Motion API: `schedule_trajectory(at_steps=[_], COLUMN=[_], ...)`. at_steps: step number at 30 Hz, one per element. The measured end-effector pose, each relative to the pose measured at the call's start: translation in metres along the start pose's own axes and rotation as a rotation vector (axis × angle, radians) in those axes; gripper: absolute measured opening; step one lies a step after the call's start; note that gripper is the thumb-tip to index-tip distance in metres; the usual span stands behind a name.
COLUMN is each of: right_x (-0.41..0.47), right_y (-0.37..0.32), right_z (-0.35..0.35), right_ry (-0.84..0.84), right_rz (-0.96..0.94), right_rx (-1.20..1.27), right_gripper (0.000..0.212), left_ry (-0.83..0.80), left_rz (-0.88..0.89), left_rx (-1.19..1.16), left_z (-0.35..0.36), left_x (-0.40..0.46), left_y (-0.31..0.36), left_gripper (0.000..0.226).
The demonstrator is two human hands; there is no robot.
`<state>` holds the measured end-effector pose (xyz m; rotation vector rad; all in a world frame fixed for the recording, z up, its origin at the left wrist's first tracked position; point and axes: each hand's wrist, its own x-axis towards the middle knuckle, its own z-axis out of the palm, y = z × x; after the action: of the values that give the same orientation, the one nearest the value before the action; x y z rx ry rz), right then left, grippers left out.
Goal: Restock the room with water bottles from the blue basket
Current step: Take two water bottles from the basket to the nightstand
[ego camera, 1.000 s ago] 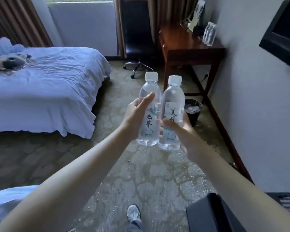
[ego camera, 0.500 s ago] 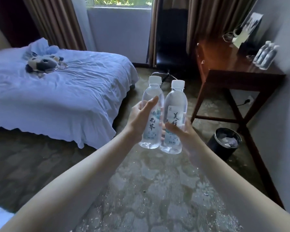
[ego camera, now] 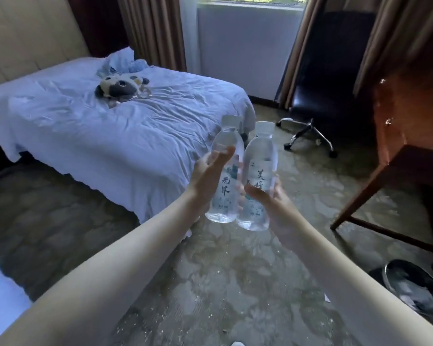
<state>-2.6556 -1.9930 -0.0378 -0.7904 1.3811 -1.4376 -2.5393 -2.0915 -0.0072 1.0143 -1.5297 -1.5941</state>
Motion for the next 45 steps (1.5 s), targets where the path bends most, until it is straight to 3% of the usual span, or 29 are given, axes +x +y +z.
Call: schedule_trajectory(at_steps=[8, 16, 22, 27, 30, 34, 38, 45], right_x=[0.109, 0.22, 0.293, 0.343, 0.374, 0.417, 0.462, 0.516], right_y=[-0.013, -0.011, -0.021, -0.023, -0.022, -0.021, -0.026, -0.03], right_z=[0.031, 0.108, 0.177, 0.218, 0.24, 0.27, 0.3, 0.349], right_ry=[-0.203, -0.337, -0.389, -0.441, -0.511, -0.609, -0.698, -0.862], right_rz=[0.016, 0.027, 0.029, 0.048, 0.063, 0.082, 0.105, 0.106], right_rx=[-0.025, -0.053, -0.074, -0.114, -0.09, -0.109, -0.118, -0.136], right_gripper=[0.067, 0.091, 0.074, 0.066, 0.062, 0.046, 0.043, 0.036], left_ry=[0.184, 0.298, 0.418, 0.503, 0.552, 0.634, 0.775, 0.902], left_rz=[0.01, -0.009, -0.022, -0.039, -0.058, -0.059, -0.043, -0.052], left_rx=[0.034, 0.042, 0.025, -0.001, -0.047, -0.063, -0.068, -0.083], left_z=[-0.045, -0.132, -0.204, -0.249, -0.273, -0.303, -0.33, -0.38], left_x=[0.077, 0.155, 0.213, 0.249, 0.267, 0.291, 0.319, 0.353], left_y=[0.008, 0.008, 0.016, 0.02, 0.018, 0.019, 0.023, 0.02], left_gripper=[0.058, 0.051, 0.056, 0.042, 0.057, 0.055, 0.089, 0.08])
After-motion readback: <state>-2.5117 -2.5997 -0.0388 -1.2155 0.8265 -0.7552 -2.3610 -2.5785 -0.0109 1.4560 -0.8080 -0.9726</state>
